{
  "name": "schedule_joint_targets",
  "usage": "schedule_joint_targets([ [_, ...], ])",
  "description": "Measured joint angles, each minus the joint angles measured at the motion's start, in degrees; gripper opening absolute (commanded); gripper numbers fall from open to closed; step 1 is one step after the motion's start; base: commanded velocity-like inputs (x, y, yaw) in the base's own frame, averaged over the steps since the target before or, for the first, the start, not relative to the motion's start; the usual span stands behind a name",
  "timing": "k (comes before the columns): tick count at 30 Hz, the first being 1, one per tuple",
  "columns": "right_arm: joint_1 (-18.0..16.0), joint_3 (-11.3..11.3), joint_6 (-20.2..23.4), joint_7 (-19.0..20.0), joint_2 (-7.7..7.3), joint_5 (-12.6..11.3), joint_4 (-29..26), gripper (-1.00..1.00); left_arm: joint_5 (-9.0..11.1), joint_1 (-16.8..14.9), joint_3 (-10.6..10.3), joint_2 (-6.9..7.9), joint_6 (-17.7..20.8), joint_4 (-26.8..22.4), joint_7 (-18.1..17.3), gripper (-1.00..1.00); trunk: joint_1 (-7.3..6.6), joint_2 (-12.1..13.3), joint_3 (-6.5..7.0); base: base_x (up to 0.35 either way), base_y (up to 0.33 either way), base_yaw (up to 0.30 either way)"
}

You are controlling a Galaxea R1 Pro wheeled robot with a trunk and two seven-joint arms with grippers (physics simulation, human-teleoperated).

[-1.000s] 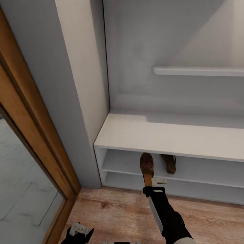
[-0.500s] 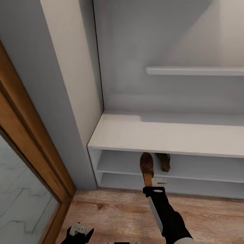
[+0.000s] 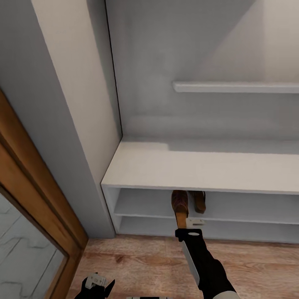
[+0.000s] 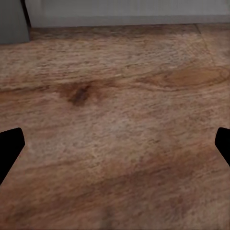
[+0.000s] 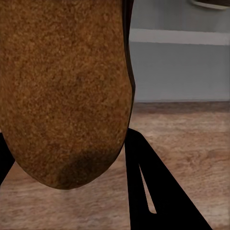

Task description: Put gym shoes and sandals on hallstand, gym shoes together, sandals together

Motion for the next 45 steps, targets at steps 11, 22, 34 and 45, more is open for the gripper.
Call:
schedule_joint_targets([
  [11, 0.0, 0.0, 0.0, 0.0, 0.0, 0.0, 0.0, -1.0, 0.0, 0.0, 0.0, -0.02, 0.0, 0.0, 0.0, 1.0, -0.03, 0.0, 0.0, 0.152, 0.0, 0.0],
  [22, 0.0, 0.0, 0.0, 0.0, 0.0, 0.0, 0.0, -1.0, 0.0, 0.0, 0.0, -0.02, 0.0, 0.0, 0.0, 1.0, -0.01, 0.0, 0.0, 0.091, -0.02, 0.0],
  [34, 0.0, -0.1, 0.0, 0.0, 0.0, 0.0, 0.0, -1.0, 0.0, 0.0, -0.1, -0.02, 0.0, 0.0, 0.0, 1.0, 0.0, 0.0, 0.0, 0.058, -0.033, 0.0],
  [45, 0.0, -0.1, 0.0, 0.0, 0.0, 0.0, 0.0, -1.0, 0.0, 0.0, 0.0, -0.01, 0.0, 0.0, 0.1, 1.0, -0.01, 0.0, 0.0, 0.128, 0.0, 0.0],
])
